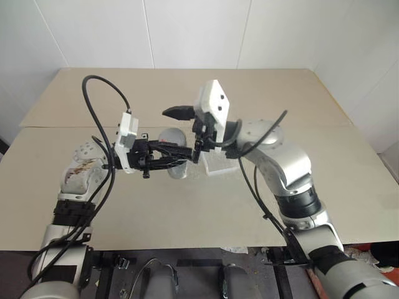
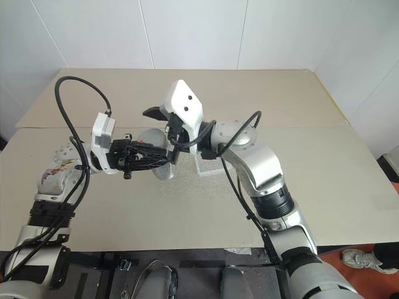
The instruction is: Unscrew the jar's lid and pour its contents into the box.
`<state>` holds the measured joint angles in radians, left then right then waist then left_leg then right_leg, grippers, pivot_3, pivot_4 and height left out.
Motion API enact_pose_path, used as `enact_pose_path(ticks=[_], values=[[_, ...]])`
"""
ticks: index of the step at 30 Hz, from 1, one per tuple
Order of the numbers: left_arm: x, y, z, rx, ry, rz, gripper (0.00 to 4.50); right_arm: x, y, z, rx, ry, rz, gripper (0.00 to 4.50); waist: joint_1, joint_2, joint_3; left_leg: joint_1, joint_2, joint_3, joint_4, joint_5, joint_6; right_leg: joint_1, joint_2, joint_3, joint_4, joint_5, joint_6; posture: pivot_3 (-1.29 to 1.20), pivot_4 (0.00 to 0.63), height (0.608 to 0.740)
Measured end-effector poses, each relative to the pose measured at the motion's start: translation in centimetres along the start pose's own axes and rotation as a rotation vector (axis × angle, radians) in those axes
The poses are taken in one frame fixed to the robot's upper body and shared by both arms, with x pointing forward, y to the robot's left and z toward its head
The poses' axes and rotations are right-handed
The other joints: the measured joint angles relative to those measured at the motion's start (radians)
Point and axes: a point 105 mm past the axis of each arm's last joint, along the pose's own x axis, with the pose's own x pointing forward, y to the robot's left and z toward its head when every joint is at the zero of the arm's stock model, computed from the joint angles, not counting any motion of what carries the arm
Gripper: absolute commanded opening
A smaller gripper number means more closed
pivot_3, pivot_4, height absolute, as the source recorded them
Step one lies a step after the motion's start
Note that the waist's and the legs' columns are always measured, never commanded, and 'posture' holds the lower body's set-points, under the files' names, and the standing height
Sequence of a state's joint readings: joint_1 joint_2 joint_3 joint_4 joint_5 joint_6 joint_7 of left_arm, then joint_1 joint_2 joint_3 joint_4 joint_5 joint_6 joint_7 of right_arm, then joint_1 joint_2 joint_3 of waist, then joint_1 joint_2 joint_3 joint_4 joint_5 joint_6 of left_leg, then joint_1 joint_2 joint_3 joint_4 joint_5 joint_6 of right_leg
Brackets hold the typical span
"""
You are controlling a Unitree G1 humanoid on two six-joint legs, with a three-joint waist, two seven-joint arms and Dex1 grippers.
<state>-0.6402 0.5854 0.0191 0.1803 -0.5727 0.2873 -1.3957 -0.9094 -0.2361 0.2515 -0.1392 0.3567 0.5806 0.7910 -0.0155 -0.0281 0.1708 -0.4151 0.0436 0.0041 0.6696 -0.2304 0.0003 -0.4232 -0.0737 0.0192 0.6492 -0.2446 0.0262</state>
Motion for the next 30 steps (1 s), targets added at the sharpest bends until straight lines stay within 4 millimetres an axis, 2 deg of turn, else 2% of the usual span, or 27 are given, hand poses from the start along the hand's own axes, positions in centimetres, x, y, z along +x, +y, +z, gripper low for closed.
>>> enact_pose_path(ticks=[7, 16, 26, 28, 30], values=[[-0.3, 0.4, 0.1, -0.003, 0.016, -0.003, 1.92, 0.7, -0.4, -0.3, 0.023, 0.017, 0.012, 4.45, 0.000, 0.000, 0.000, 0.000, 0.000, 0.000, 0.000, 0.000, 0.000, 0.000, 0.000, 0.000, 0.000, 0.000, 0.000, 0.00, 0.150, 0.740], [-1.0, 0.3, 0.2, -0.009, 0.051, -0.015, 1.92, 0.6, -0.3, -0.4, 0.036, 0.016, 0.038, 4.45, -0.001, 0.000, 0.000, 0.000, 0.000, 0.000, 0.000, 0.000, 0.000, 0.000, 0.000, 0.000, 0.000, 0.000, 0.000, 0.00, 0.150, 0.740], [-3.1, 0.4, 1.1, -0.044, 0.045, 0.022, 1.92, -1.2, -1.0, -0.6, 0.030, 0.040, 0.057, 4.45, -0.001, 0.000, 0.000, 0.000, 0.000, 0.000, 0.000, 0.000, 0.000, 0.000, 0.000, 0.000, 0.000, 0.000, 0.000, 0.00, 0.150, 0.740], [-3.7, 0.1, 1.3, -0.043, 0.048, 0.013, 1.92, -2.4, -2.0, -1.0, 0.037, 0.054, 0.002, 4.45, -0.001, 0.000, 0.000, 0.000, 0.000, 0.000, 0.000, 0.000, 0.000, 0.000, 0.000, 0.000, 0.000, 0.000, 0.000, 0.00, 0.150, 0.740], [-3.5, -0.7, 1.8, -0.027, 0.030, -0.049, 1.92, -4.3, -4.4, -2.1, 0.056, 0.098, -0.122, 4.45, 0.006, 0.000, 0.000, 0.000, 0.000, 0.000, 0.000, 0.000, 0.000, 0.001, -0.001, -0.001, -0.001, 0.000, 0.000, 0.00, 0.150, 0.740]])
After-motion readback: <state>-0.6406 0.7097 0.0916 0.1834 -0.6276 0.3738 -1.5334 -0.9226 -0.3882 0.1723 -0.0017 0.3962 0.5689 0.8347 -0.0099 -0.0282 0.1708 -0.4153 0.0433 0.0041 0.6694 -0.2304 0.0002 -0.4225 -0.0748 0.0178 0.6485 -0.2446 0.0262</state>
